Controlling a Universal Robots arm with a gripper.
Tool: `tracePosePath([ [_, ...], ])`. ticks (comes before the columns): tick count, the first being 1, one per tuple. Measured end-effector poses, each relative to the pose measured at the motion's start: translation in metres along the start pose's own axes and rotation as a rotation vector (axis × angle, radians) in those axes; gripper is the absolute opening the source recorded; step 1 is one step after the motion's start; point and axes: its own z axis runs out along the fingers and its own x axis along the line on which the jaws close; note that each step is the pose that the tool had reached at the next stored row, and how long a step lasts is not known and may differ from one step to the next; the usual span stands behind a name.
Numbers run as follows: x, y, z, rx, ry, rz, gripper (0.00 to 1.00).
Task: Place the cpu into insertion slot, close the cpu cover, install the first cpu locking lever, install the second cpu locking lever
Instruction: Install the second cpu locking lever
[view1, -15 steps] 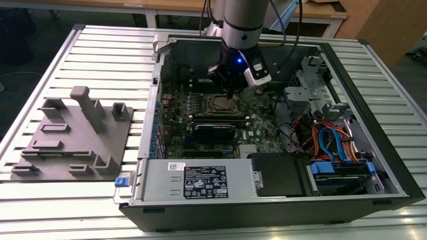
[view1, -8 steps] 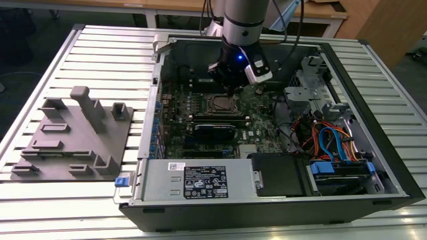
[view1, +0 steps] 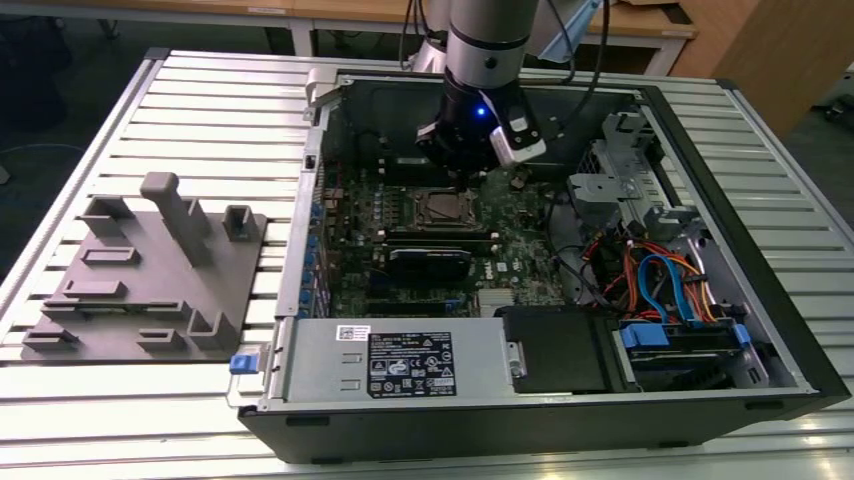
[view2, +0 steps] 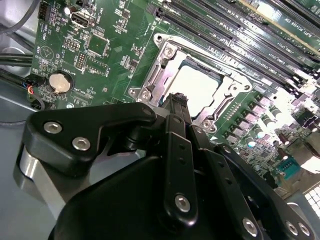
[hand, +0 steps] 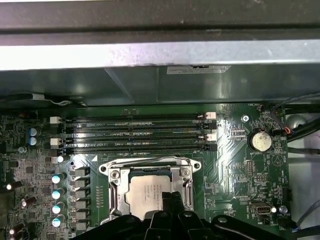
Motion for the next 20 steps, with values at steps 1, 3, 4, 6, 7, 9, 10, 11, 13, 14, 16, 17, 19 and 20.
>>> tracePosePath([
  [1, 0.0, -0.0001, 0.0, 0.0001, 0.0, 0.0, 0.1],
  [3, 0.0, -0.0004, -0.0001, 0.0002, 0.0001, 0.0, 0.1],
  [4, 0.0, -0.0006, -0.0001, 0.0001, 0.0001, 0.0, 0.1],
  [6, -0.0001, -0.0014, -0.0001, 0.0002, 0.0001, 0.0, 0.1],
  [7, -0.0001, -0.0021, -0.0001, 0.0002, 0.0001, 0.0, 0.1],
  [9, -0.0002, -0.0038, -0.0001, 0.0001, 0.0001, 0.0, 0.1],
  [10, -0.0002, -0.0047, -0.0001, 0.0001, 0.0, 0.0, 0.1],
  [11, -0.0003, -0.0055, -0.0002, 0.0, 0.0, 0.0, 0.1],
  [13, -0.0004, -0.0075, -0.0002, 0.0, 0.0, 0.0, 0.1],
  [14, -0.0004, -0.0084, -0.0003, 0.0001, 0.0, 0.0, 0.1],
  [16, -0.0005, -0.0099, -0.0003, 0.0, 0.0, 0.0, 0.1],
  [17, -0.0006, -0.0107, -0.0004, 0.0001, 0.0, 0.0, 0.1],
  [19, -0.0006, -0.0124, -0.0005, 0.0001, 0.0, 0.0, 0.1],
  [20, -0.0007, -0.0132, -0.0005, 0.0002, 0.0, 0.0, 0.1],
])
